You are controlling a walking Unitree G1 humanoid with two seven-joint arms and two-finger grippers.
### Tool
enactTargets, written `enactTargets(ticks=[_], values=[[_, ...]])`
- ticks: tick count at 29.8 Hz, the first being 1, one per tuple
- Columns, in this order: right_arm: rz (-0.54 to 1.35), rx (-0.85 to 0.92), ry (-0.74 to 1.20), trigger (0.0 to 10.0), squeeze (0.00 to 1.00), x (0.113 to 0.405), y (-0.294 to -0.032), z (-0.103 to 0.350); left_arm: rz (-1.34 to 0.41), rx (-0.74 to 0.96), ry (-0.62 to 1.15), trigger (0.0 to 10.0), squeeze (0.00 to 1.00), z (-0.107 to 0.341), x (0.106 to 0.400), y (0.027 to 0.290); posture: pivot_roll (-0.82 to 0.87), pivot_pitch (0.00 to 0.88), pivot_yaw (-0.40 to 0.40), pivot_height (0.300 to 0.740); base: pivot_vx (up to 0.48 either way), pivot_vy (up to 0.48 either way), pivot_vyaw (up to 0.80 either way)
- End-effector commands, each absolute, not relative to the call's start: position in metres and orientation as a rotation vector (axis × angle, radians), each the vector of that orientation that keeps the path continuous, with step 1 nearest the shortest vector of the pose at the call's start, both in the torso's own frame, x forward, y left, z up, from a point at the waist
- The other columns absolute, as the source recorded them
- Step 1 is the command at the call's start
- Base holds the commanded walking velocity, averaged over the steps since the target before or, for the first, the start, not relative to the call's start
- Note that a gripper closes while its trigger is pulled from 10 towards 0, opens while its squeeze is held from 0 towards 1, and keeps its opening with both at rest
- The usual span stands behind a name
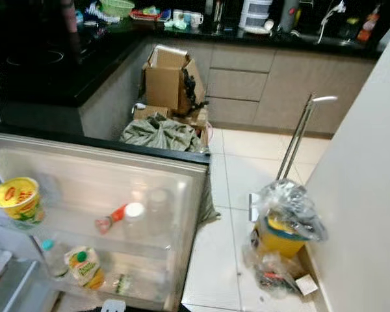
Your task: Restocking fridge
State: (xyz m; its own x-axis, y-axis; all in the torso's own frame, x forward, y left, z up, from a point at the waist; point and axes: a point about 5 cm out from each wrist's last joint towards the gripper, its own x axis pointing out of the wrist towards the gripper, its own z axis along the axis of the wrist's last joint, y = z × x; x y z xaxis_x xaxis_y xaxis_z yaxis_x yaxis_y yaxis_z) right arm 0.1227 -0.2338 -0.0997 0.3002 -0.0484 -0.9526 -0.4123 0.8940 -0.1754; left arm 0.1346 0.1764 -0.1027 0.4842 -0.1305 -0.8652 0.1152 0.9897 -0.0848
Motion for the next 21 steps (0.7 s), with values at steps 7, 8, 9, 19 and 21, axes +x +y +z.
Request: enactTargets(ticks=[7, 8, 9, 19, 21], values=[[0.272, -0.407, 1.264, 10.0, 0.0, 0.1187, -0.2339, -0.1006, -0.164, -0.008, 1.079, 10.0, 0.0, -0.1047, 0.1288, 0.1768, -0.06, 0.017, -0.048, 0.74, 0.0, -0.466, 0.45], [0.277, -0.402, 1.266, 10.0, 0.0, 0.1181, -0.2336, -0.1008, -0.166, -0.005, 1.08, 10.0, 0.0, -0.1048, 0.1286, 0.1772, -0.05, 0.017, -0.045, 0.74, 0.0, -0.424, 0.8], [0.277, -0.402, 1.266, 10.0, 0.0, 0.1181, -0.2336, -0.1008, -0.166, -0.005, 1.08, 10.0, 0.0, -0.1048, 0.1286, 0.1772, -0.05, 0.017, -0.045, 0.74, 0.0, -0.424, 0.8], [0.293, -0.384, 1.271, 10.0, 0.0, 0.116, -0.2308, -0.1019, -0.165, -0.006, 1.079, 10.0, 0.0, -0.1045, 0.1291, 0.1785, -0.05, 0.014, -0.044, 0.74, 0.0, -0.034, 0.8], [0.296, -0.383, 1.27, 10.0, 0.0, 0.1156, -0.2302, -0.1021, -0.164, -0.008, 1.079, 10.0, 0.0, -0.1046, 0.129, 0.178, -0.05, 0.013, -0.044, 0.74, 0.0, 0.0, 0.4]])
